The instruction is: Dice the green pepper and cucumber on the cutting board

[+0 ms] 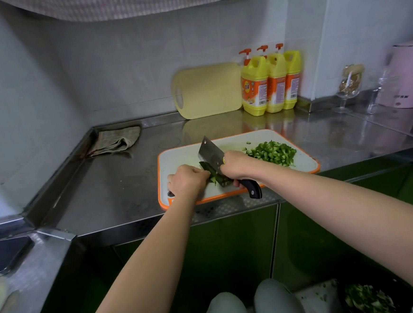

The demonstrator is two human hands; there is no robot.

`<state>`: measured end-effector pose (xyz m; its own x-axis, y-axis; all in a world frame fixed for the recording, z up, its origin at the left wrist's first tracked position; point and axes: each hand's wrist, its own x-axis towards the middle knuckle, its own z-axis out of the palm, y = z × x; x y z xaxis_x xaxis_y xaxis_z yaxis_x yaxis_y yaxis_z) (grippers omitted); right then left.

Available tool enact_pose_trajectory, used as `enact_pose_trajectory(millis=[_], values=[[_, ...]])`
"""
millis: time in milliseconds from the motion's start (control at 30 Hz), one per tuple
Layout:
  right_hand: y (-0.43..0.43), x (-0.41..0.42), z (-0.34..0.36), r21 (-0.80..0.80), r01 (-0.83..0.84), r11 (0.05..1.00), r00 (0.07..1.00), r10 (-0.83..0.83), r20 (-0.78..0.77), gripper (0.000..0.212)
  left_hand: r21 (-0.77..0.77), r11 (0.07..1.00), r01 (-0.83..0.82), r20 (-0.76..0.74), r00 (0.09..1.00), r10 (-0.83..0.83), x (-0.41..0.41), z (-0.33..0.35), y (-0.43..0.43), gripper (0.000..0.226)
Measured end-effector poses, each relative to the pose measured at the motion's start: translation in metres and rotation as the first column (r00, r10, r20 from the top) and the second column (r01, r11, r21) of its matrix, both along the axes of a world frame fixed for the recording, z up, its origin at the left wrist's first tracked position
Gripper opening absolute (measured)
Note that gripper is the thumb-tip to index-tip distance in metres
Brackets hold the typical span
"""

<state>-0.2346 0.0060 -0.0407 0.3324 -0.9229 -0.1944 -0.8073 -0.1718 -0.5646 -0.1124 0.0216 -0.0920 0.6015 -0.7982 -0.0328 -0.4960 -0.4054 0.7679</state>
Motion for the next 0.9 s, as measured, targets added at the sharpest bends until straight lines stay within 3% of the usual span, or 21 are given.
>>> enact_pose_trajectory(millis=[133,200,367,700,900], values=[[-0.005,0.005,0.001,0.02,0.002,1.0,0.999,-0.003,0.034,0.036,-0.012,1.0,0.001,-0.022,1.0,-0.001,0.003,0.001,0.005,0.005],[-0.007,0.004,0.001,0.034,0.011,0.999,0.998,-0.014,0.068,0.037,-0.021,0.999,0.037,-0.014,0.999,-0.037,0.006,-0.003,0.005,0.021],[-0.001,-0.004,0.003,0.031,0.025,0.999,0.992,-0.029,0.123,0.036,-0.053,0.994,0.093,0.062,0.994,-0.09,0.009,-0.008,0.007,0.019],[0.021,-0.008,0.021,-0.012,-0.041,0.999,0.999,0.041,-0.02,0.012,-0.092,0.99,0.105,0.106,0.99,-0.095,0.005,-0.01,0.009,0.02],[0.025,-0.01,0.02,-0.015,-0.059,0.998,0.997,0.058,-0.052,0.026,-0.102,0.989,0.107,0.128,0.987,-0.094,0.005,-0.009,0.011,0.019]])
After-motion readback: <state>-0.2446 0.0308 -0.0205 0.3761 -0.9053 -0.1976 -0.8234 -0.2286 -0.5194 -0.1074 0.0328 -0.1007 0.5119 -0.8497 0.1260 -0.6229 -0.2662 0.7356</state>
